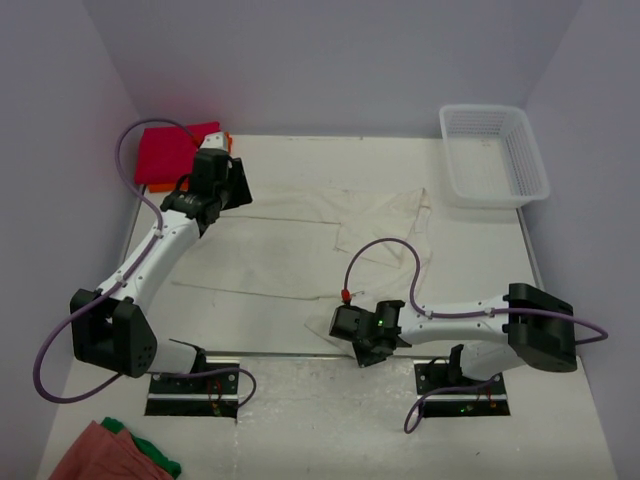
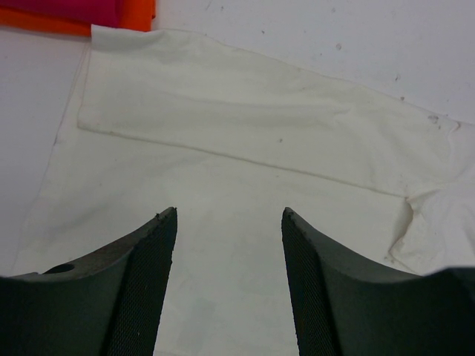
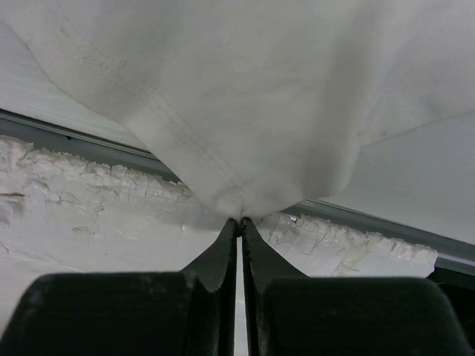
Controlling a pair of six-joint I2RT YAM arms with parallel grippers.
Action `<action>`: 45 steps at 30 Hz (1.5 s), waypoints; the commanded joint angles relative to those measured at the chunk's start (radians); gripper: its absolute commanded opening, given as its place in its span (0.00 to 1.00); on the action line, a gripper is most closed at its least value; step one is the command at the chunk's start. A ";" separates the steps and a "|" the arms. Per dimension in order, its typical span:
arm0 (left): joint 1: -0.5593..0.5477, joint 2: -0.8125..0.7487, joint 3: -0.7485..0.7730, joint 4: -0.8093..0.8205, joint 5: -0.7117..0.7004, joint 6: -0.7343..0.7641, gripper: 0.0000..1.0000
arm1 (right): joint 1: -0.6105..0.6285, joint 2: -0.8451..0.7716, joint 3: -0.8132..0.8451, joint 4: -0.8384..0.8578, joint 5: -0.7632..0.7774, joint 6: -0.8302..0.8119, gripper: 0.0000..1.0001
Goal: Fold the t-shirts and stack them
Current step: Grap the side of the flattened tshirt closest away from the robot with both arms
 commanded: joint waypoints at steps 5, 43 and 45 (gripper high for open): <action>-0.034 -0.051 -0.051 0.011 -0.067 -0.011 0.59 | -0.014 0.017 0.062 0.006 0.156 0.006 0.00; 0.259 -0.180 -0.457 -0.213 -0.115 -0.402 0.59 | -0.014 -0.231 -0.007 -0.039 0.208 -0.032 0.00; 0.271 -0.180 -0.457 -0.243 -0.114 -0.419 0.58 | -0.015 -0.231 -0.003 -0.019 0.214 -0.064 0.00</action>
